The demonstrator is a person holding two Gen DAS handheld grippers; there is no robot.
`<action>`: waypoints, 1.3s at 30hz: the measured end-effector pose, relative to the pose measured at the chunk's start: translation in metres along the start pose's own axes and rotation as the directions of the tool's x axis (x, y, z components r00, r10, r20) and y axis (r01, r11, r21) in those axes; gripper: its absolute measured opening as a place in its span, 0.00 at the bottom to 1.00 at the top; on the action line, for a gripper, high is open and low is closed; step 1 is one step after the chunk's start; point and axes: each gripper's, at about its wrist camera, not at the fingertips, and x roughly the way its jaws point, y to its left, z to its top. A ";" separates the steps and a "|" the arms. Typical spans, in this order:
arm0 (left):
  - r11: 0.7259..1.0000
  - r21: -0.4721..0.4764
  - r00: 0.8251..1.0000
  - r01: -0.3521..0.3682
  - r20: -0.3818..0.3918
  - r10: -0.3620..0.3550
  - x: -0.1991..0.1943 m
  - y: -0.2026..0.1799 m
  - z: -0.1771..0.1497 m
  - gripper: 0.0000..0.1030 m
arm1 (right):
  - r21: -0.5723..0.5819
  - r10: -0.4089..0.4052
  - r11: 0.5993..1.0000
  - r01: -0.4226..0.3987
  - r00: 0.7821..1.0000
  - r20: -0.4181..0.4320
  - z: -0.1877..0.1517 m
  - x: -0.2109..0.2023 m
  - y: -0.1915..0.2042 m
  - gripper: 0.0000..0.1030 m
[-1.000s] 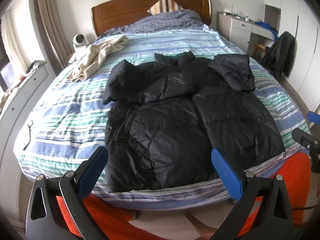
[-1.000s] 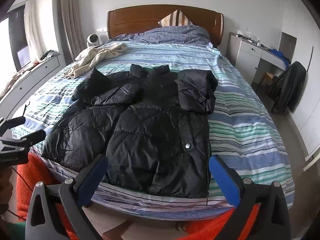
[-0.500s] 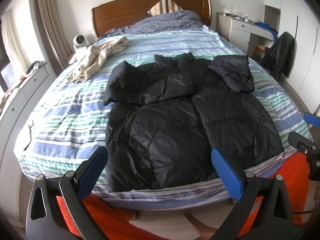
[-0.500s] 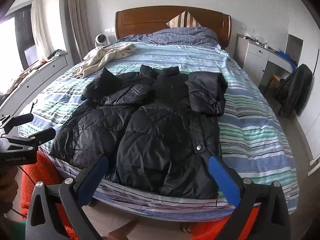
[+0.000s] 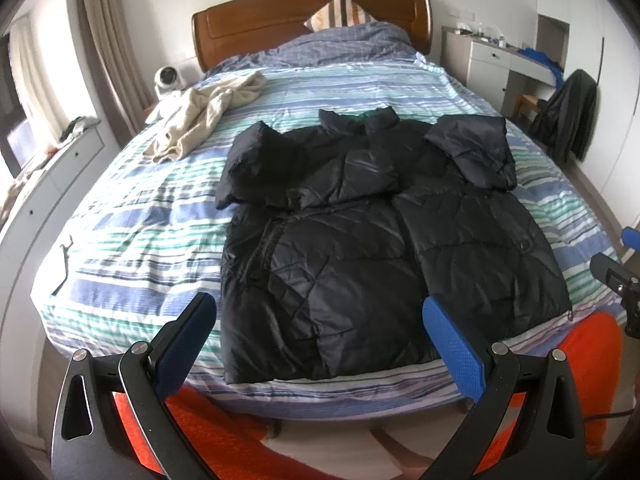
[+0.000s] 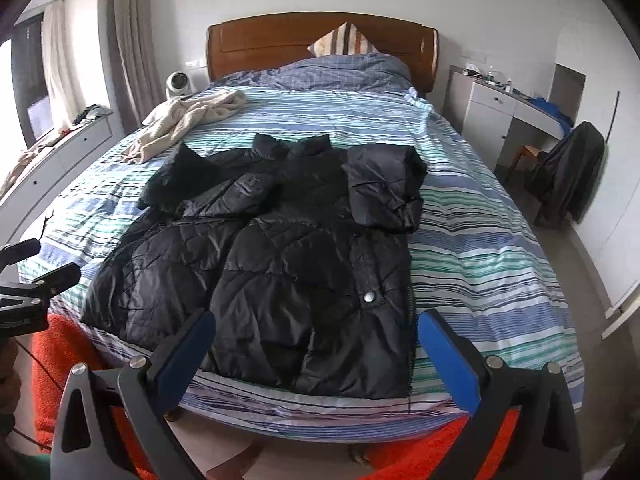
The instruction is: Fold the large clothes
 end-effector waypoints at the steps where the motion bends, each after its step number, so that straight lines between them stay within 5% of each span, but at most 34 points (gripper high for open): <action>1: 1.000 -0.004 1.000 -0.002 -0.008 0.002 0.003 0.001 0.000 1.00 | 0.000 -0.007 1.000 0.007 1.000 -0.001 0.000 -0.001 -0.001 1.00; 39: 1.000 0.005 0.998 -0.010 -0.063 0.010 0.019 -0.006 -0.002 1.00 | -0.025 -0.103 0.994 0.102 0.992 -0.068 -0.009 0.019 -0.003 1.00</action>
